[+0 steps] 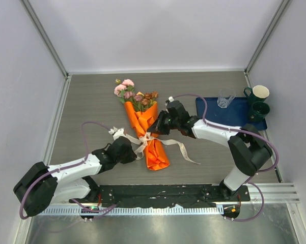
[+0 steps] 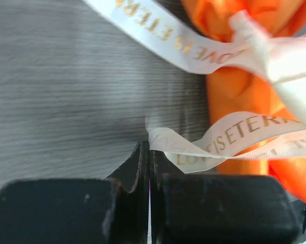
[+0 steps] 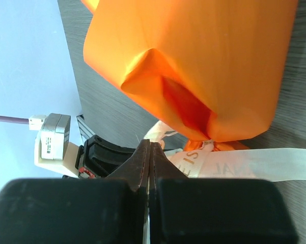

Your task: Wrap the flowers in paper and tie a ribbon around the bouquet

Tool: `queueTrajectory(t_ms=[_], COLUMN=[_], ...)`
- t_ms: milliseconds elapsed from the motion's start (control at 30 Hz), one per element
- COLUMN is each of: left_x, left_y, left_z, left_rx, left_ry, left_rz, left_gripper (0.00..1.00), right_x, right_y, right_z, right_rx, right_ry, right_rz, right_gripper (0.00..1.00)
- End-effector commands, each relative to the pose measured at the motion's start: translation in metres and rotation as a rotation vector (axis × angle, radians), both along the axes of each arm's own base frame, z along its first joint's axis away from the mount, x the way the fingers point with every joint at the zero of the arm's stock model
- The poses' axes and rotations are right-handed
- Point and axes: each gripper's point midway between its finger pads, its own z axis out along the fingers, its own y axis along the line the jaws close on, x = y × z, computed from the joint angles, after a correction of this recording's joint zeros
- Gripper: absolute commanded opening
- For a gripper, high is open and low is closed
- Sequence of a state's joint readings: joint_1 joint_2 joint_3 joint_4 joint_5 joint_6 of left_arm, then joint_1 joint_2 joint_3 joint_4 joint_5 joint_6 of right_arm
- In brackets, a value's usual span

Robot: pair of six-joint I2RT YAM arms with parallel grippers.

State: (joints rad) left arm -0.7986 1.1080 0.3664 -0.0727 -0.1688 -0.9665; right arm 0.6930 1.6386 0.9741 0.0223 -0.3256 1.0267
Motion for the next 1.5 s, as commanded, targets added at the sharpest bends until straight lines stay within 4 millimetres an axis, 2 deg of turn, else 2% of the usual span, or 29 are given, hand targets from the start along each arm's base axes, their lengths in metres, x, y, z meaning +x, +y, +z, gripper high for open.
queueTrajectory(t_ms=[0,133,300,467,633,833,1067,1233,1333,1400,1467], left_x=[-0.006,-0.024,-0.027,-0.035,-0.048,-0.059,-0.058,-0.059,-0.060,-0.058,-0.048], left_y=[0.023,0.046,0.047,0.053,0.066,0.095,0.124,0.131,0.142,0.143,0.135], left_z=[-0.004,-0.011,-0.017,-0.026,-0.034,-0.032,-0.021,-0.022,-0.018,-0.017,-0.014], left_rx=[0.063,0.172,0.200,0.222,0.187,0.165,0.065,0.032,0.040,0.020,-0.027], left_ry=[0.107,0.224,0.300,0.376,0.490,0.543,0.553,0.576,0.575,0.571,0.550], left_rz=[0.181,0.269,0.290,0.333,0.422,0.571,0.772,0.824,0.881,0.883,0.824], left_gripper=[0.00,0.00,0.00,0.00,0.00,0.00,0.00,0.00,0.00,0.00,0.00], right_x=[0.014,0.021,0.026,0.033,0.037,0.048,0.060,0.072,0.082,0.086,0.088], right_y=[-0.013,-0.025,-0.043,-0.074,-0.086,-0.098,-0.109,-0.114,-0.130,-0.134,-0.133], right_z=[0.025,0.020,0.003,-0.018,-0.034,-0.054,-0.082,-0.085,-0.086,-0.087,-0.088], right_rx=[0.038,0.031,-0.001,-0.038,-0.059,-0.078,-0.103,-0.121,-0.167,-0.177,-0.172], right_ry=[-0.080,-0.076,-0.058,-0.046,-0.045,-0.038,-0.007,-0.044,-0.083,-0.097,-0.104], right_rz=[-0.036,-0.056,-0.084,-0.140,-0.132,-0.132,-0.151,-0.164,-0.210,-0.215,-0.209], right_gripper=[0.00,0.00,0.00,0.00,0.00,0.00,0.00,0.00,0.00,0.00,0.00])
